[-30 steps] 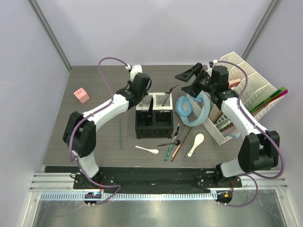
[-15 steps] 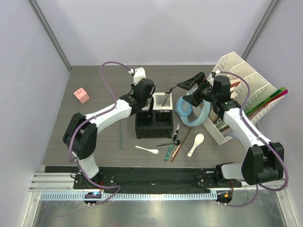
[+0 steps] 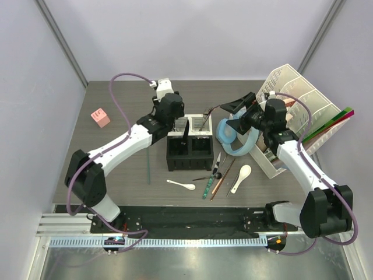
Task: Sort the eating utensils into containers
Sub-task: Place the spoon in the container.
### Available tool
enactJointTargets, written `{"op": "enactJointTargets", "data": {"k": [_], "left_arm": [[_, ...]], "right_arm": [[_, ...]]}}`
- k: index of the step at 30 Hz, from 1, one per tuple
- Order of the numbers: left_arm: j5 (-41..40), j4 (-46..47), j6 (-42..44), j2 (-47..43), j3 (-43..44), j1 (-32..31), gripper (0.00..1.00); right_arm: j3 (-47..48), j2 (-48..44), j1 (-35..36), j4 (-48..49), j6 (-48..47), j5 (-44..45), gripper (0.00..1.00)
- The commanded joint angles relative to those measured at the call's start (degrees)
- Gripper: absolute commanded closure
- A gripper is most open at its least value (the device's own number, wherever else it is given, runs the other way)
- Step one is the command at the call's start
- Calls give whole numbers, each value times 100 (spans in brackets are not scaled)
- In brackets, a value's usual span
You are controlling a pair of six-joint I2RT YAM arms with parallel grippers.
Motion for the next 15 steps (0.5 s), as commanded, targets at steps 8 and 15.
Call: {"op": "enactJointTargets", "data": {"k": [8, 15], "left_arm": [[-337, -1897, -269, -1067, 285, 324, 44], [831, -2661, -631, -1253, -946, 1194, 45]], "right_arm": [[684, 93, 34, -472, -435, 412, 0], [615, 32, 34, -773, -674, 501, 0]]}}
